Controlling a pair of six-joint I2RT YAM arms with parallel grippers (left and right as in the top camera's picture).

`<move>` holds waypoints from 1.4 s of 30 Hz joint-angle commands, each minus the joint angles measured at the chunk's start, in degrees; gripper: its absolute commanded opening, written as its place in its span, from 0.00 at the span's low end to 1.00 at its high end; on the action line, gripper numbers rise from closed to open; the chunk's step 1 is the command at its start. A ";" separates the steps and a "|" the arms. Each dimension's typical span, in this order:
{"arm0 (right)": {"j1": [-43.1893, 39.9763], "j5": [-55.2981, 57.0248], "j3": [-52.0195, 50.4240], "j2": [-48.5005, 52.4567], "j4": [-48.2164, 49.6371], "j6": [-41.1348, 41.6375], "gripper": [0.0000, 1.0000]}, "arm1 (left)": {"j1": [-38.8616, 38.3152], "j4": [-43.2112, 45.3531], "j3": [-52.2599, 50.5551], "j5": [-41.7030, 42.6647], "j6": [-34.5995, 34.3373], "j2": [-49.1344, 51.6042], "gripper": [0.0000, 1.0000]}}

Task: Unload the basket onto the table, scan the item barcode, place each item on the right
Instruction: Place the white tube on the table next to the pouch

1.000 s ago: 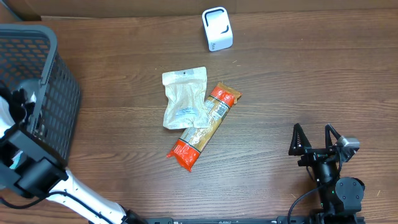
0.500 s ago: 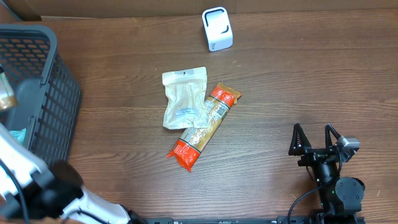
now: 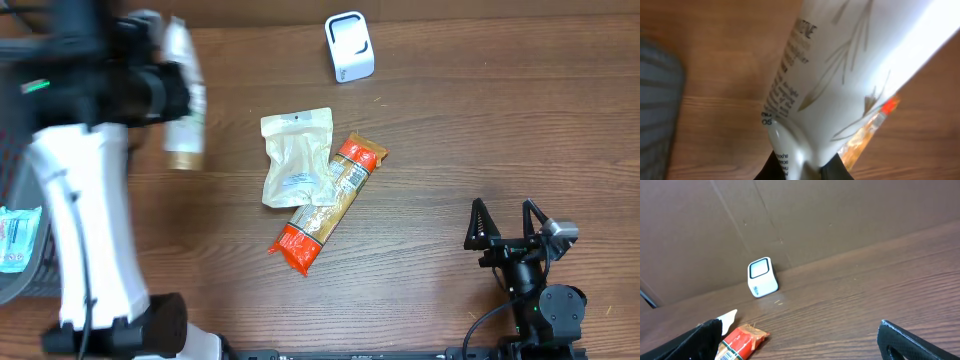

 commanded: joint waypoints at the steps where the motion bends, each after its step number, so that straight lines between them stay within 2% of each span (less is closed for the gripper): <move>1: 0.28 -0.09 -0.59 -0.55 0.20 0.15 1.00 | -7.91 7.48 -13.62 -9.40 -7.87 0.83 0.04; 4: 0.28 -0.09 -0.59 -0.55 0.20 0.15 1.00 | -11.76 19.91 -29.09 -9.14 -14.25 0.83 0.04; 8: 0.28 -0.09 -0.59 -0.55 0.20 0.15 1.00 | -14.03 32.37 -42.73 -8.76 -16.37 0.83 0.04; 15: 0.28 -0.09 -0.59 -0.55 0.20 0.15 1.00 | -15.52 48.09 -57.57 -8.81 -18.82 0.83 0.05; 16: 0.28 -0.09 -0.59 -0.55 0.20 0.15 1.00 | -15.52 49.40 -58.64 -8.81 -18.82 0.83 0.12; 17: 0.28 -0.09 -0.59 -0.55 0.20 0.15 1.00 | -15.52 51.04 -60.04 -8.81 -18.82 0.83 0.47; 18: 0.28 -0.09 -0.59 -0.55 0.20 0.15 1.00 | -15.52 51.17 -60.22 -8.83 -18.82 0.83 0.72; 19: 0.28 -0.09 -0.59 -0.55 0.20 0.15 1.00 | -15.50 51.17 -60.17 -8.83 -18.78 0.83 0.91; 20: 0.28 -0.09 -0.59 -0.55 0.20 0.15 1.00 | -15.47 51.15 -59.98 -8.85 -18.71 0.81 1.00; 22: 0.28 -0.09 -0.59 -0.55 0.20 0.15 1.00 | -15.30 50.64 -58.64 -8.79 -17.42 0.76 1.00; 26: 0.28 -0.09 -0.59 -0.55 0.20 0.15 1.00 | -14.03 43.54 -50.75 -8.85 -15.61 -0.76 1.00; 32: 0.28 -0.09 -0.59 -0.55 0.20 0.15 1.00 | -8.41 26.25 -26.77 -9.29 -9.68 -4.07 0.99; 33: 0.28 -0.09 -0.59 -0.55 0.20 0.15 1.00 | -5.53 22.12 -18.40 -9.38 -8.04 -4.59 1.00; 37: 0.28 -0.09 -0.59 -0.55 0.20 0.15 1.00 | 2.84 14.01 -2.93 -9.46 -4.55 -4.76 1.00; 42: 0.28 -0.09 -0.59 -0.55 0.20 0.15 1.00 | 17.51 6.80 5.46 -12.74 -5.09 -4.81 1.00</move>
